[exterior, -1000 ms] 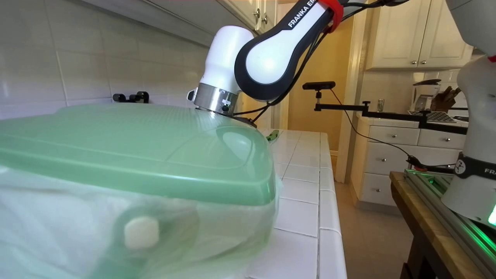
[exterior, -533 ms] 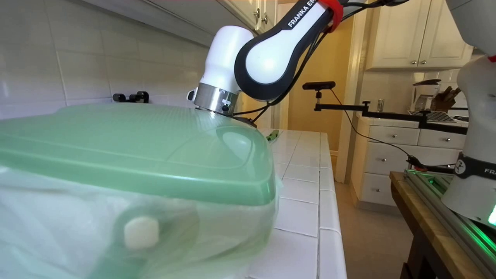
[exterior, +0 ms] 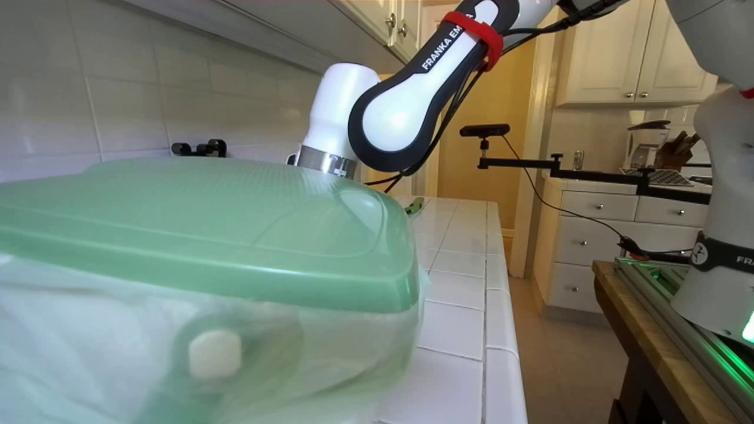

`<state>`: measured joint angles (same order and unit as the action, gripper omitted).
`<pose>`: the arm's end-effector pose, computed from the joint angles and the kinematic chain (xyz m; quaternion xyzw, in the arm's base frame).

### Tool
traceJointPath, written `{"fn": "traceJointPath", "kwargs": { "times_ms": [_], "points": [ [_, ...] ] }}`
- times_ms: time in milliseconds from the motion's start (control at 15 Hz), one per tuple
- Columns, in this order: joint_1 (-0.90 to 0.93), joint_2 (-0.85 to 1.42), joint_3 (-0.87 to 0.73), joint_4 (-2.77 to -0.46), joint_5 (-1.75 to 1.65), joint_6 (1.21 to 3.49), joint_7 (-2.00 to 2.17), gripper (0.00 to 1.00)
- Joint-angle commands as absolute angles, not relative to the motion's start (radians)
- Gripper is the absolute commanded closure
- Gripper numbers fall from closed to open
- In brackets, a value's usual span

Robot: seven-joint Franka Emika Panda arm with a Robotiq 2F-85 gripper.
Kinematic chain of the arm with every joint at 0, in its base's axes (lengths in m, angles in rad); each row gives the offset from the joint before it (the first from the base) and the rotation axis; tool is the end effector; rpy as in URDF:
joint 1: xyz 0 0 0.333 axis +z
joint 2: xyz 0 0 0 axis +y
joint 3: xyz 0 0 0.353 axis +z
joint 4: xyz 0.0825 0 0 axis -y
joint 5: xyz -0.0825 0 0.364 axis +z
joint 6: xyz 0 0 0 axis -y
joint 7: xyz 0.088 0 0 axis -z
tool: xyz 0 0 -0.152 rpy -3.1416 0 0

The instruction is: Use the paper towel to clean the surface

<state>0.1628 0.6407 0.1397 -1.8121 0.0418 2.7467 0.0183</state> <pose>0.6724 0.1984 0.2217 -0.9823 -0.1025 -0.1386 0.0730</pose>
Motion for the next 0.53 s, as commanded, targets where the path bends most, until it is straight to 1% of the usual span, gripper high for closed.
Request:
{"fn": "traceJointPath", "kwargs": {
  "times_ms": [0,200,267,333,400,467],
  "points": [
    [0.193,0.693,0.107,-1.728,0.016,2.737,0.042,0.0],
    [0.207,0.711,0.088,-1.675,0.006,2.734,0.05,0.0],
    [0.209,0.717,0.081,-1.658,0.005,2.73,0.053,0.03],
    [0.212,0.723,0.073,-1.643,0.003,2.73,0.056,0.27],
    [0.212,0.732,0.068,-1.628,0.003,2.723,0.059,0.28],
    [0.214,0.742,0.059,-1.616,0.001,2.716,0.064,0.31]
  ]
}}
